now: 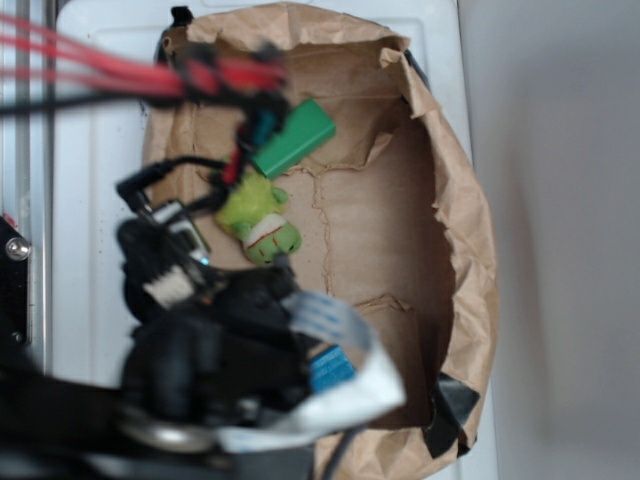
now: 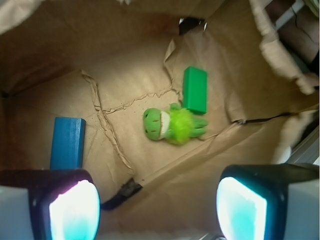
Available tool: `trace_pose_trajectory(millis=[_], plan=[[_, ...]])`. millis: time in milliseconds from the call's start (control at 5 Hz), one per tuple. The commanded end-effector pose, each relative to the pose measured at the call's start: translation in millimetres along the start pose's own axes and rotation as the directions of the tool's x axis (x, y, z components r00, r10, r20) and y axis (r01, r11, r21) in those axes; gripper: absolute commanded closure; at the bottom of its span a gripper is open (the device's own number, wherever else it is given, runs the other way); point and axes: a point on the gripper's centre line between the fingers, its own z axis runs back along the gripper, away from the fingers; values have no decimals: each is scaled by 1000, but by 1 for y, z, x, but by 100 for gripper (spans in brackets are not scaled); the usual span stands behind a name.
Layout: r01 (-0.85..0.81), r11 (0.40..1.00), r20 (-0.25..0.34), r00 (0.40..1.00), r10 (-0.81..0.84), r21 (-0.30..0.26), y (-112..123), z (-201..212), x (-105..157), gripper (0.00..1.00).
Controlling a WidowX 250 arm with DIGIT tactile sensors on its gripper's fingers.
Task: Grab the green animal.
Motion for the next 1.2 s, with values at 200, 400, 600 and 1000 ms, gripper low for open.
trace_pose_trajectory(millis=[200,400,600,1000], plan=[[-434,890,-153,898,413,-143,38,-41,52,0],[-571,804,-122,821,558,-163,43,-48,45,0],[-524,836,-95,852,515,-163,38,-53,37,0],[-524,836,-95,852,515,-163,38,-53,37,0]])
